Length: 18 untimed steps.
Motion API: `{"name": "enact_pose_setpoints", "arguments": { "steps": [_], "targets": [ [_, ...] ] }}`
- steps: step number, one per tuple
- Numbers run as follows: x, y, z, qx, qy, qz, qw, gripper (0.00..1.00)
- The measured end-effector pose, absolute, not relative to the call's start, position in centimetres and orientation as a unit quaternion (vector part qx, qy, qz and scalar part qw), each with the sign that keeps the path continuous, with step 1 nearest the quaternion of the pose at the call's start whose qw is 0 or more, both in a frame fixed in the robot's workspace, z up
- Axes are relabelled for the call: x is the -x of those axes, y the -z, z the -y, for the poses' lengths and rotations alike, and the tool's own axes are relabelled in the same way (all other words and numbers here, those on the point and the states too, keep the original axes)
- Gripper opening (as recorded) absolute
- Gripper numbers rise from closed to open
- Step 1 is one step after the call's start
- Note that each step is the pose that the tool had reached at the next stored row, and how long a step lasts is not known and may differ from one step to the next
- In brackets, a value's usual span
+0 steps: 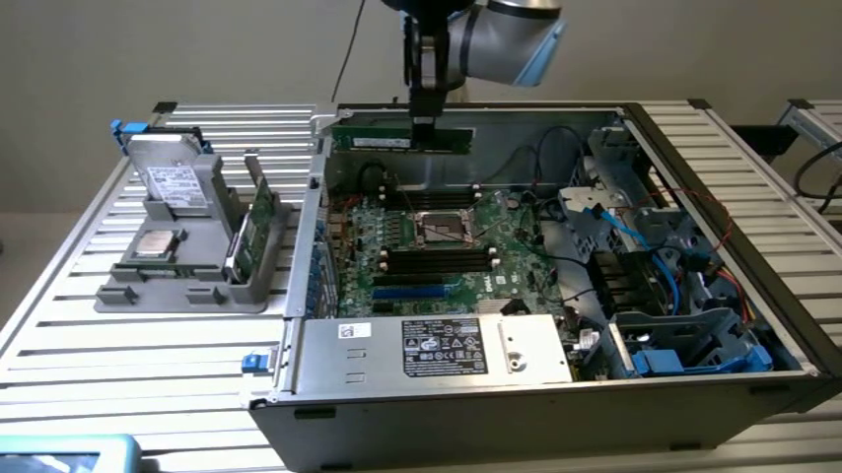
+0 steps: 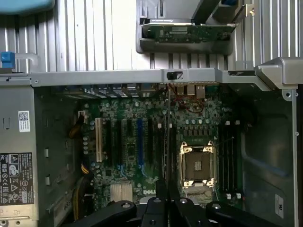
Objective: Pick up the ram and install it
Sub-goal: 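Pick up the ram and move it above insertion slot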
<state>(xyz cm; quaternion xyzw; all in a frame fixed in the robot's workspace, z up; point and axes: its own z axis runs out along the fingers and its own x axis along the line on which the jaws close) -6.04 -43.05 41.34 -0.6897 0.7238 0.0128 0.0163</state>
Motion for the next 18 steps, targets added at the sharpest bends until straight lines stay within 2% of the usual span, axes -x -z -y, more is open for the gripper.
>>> {"name": "enact_pose_setpoints", "arguments": {
  "steps": [18],
  "targets": [
    [3.9,-40.0,39.5,0.691,-0.007,-0.722,0.022,0.13]
  ]
}}
